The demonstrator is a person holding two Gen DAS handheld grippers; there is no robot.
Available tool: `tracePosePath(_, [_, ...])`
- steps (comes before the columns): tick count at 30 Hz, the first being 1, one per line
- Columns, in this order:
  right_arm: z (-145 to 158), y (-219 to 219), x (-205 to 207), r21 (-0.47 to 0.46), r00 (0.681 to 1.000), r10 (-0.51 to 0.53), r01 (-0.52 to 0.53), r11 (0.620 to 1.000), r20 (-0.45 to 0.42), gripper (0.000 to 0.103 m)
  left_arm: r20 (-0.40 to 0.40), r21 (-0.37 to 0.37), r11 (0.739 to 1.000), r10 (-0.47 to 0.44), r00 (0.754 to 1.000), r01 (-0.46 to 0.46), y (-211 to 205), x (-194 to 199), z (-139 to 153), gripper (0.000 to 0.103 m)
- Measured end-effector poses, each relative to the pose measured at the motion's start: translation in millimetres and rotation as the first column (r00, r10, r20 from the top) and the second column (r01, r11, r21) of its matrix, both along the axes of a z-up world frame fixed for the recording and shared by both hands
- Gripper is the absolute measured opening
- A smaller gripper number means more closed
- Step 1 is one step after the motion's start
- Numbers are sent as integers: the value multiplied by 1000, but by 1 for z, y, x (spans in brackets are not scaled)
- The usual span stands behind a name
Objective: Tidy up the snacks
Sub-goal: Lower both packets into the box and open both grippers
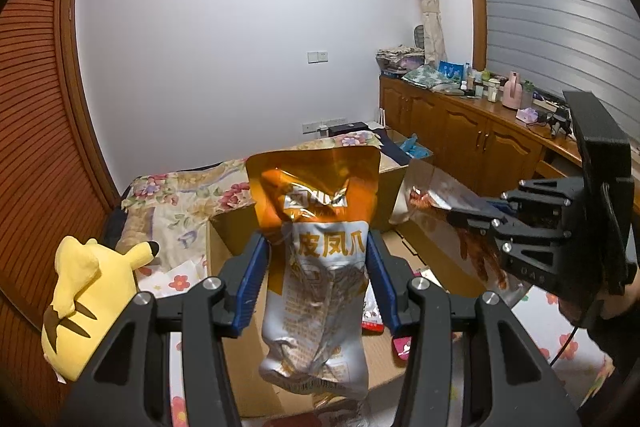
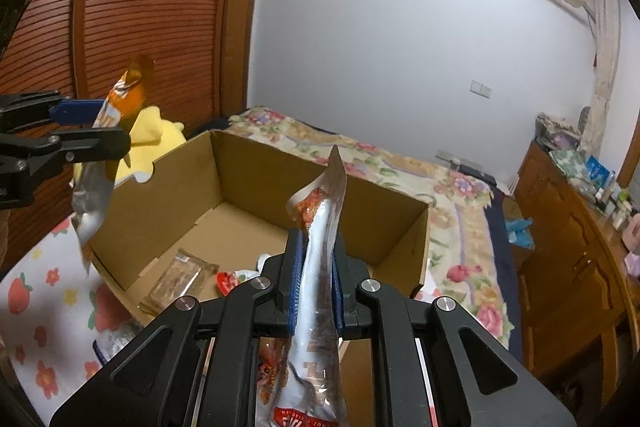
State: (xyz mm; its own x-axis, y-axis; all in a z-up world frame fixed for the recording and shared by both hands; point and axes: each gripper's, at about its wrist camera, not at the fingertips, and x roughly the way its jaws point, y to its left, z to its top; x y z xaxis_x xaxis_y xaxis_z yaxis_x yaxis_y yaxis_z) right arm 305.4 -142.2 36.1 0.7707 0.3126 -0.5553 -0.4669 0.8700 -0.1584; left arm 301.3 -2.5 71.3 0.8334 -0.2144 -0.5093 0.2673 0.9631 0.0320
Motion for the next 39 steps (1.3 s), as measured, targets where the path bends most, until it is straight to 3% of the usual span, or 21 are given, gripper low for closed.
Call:
tracePosePath(8, [-3, -4, 5, 28, 1000, -2, 3, 1000, -25, 11, -7, 3, 1000, 12, 1000, -12, -6, 15, -8, 48])
tracePosePath(20, [6, 2, 13, 49, 996, -62, 59, 997, 66, 9, -46, 0, 998, 58, 997, -58, -1, 29, -28, 48])
tracePosePath(28, [-14, 13, 17, -27, 1000, -29, 29, 999, -6, 4, -84, 21, 998, 55, 995, -53, -5, 30, -41, 50])
tracePosePath(39, [-24, -4, 3, 23, 997, -23, 25, 999, -67, 5, -97, 28, 998, 53, 994, -51, -13, 24, -44, 54])
